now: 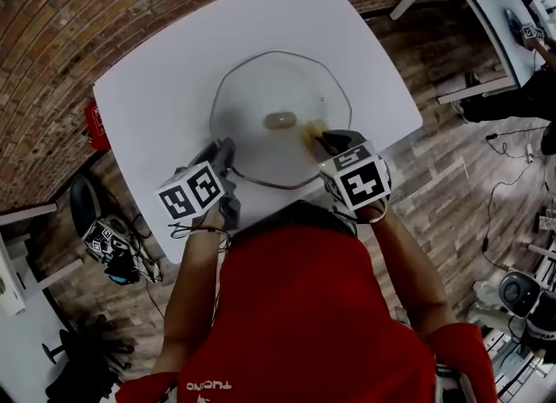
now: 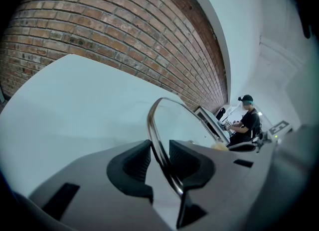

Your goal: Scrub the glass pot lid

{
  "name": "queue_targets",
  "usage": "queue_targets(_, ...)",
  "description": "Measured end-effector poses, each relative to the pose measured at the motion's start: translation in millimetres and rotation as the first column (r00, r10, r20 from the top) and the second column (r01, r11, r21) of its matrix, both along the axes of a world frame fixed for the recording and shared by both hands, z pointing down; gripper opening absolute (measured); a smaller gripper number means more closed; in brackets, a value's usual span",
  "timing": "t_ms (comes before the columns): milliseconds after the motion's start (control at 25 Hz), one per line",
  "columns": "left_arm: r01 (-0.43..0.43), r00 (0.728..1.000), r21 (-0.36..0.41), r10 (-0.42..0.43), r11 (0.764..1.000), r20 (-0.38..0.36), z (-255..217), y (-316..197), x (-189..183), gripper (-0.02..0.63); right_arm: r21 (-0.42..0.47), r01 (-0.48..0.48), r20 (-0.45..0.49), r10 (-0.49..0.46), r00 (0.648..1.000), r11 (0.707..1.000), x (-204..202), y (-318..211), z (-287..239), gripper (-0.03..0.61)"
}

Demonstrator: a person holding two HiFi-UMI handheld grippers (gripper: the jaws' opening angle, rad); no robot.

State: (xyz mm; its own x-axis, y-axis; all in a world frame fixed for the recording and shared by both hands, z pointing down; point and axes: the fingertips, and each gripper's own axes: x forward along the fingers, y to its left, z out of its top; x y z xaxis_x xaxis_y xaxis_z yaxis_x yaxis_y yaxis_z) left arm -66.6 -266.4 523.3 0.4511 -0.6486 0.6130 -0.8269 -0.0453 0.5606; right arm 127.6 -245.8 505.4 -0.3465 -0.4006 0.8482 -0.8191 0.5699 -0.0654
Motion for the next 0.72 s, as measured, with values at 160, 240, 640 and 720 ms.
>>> queue_targets(160, -0.003, 1.000, 0.003, 0.003, 1.000, 0.004, -0.7, -1.9, -0.8, 0.124, 0.046, 0.026, 0.037, -0.027, 0.999, 0.999, -20.7, -10.9, -14.7, 0.054)
queue_targets(240, -0.002, 1.000, 0.005, 0.002, 1.000, 0.009, -0.6, -3.1, -1.6, 0.124, 0.070, 0.030, 0.050, -0.034, 0.998, 0.997, -33.4, -23.7, -16.9, 0.054)
queue_targets(640, 0.000, 0.999, 0.019, 0.000, 1.000, 0.038, -1.9, -5.0, 0.1, 0.124, 0.097, 0.036, 0.018, -0.038, 0.999, 0.995, -69.4, -77.5, 10.3, 0.054)
queue_targets(720, -0.002, 0.999, 0.024, 0.001, 1.000, 0.042, -2.1, -5.3, -0.3, 0.125, 0.096, 0.037, 0.014, -0.039, 0.999, 0.995, -70.1, -79.2, 15.7, 0.055)
